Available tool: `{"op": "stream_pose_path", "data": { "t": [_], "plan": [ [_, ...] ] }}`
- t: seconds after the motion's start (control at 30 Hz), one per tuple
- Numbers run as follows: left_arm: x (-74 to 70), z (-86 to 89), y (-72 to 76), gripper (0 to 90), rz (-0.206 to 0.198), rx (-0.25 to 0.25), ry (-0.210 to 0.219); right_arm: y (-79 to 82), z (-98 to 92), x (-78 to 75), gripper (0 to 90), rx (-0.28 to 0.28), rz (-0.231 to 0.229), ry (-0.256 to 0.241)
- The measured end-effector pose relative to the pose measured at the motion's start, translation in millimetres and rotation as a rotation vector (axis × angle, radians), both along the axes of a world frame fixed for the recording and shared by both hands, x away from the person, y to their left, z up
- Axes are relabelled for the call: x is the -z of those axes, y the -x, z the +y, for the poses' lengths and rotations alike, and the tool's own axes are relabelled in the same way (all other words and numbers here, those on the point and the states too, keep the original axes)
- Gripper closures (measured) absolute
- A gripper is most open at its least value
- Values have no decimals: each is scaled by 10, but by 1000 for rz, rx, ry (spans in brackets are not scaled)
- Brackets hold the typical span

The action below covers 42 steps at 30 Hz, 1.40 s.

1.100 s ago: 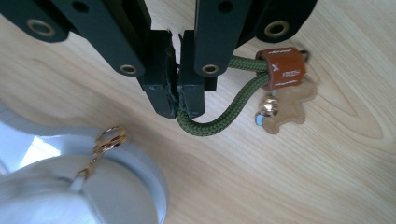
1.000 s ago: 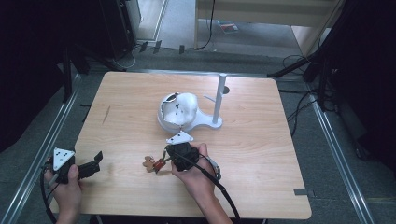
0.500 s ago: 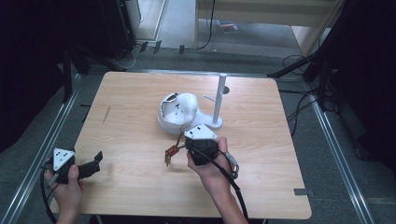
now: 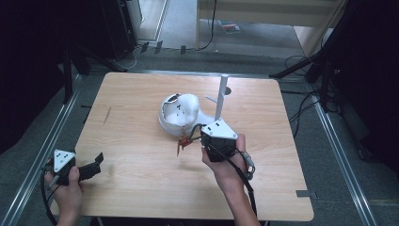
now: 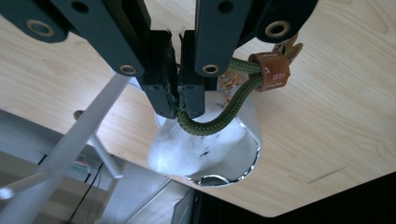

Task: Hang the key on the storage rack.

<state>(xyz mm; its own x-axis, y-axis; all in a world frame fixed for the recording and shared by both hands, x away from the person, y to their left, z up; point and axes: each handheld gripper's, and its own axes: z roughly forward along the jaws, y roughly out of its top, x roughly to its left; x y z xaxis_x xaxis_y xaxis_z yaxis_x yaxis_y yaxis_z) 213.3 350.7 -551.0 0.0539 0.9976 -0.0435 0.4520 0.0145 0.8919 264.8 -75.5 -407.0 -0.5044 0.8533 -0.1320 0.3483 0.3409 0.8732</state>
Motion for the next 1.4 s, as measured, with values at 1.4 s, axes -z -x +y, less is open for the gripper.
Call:
{"op": "stream_pose_path", "data": {
  "t": [1.4],
  "plan": [
    [1,12,0,1,-2,0,8,-399,-524,-424,868,155,-99,-25]
  ]
}}
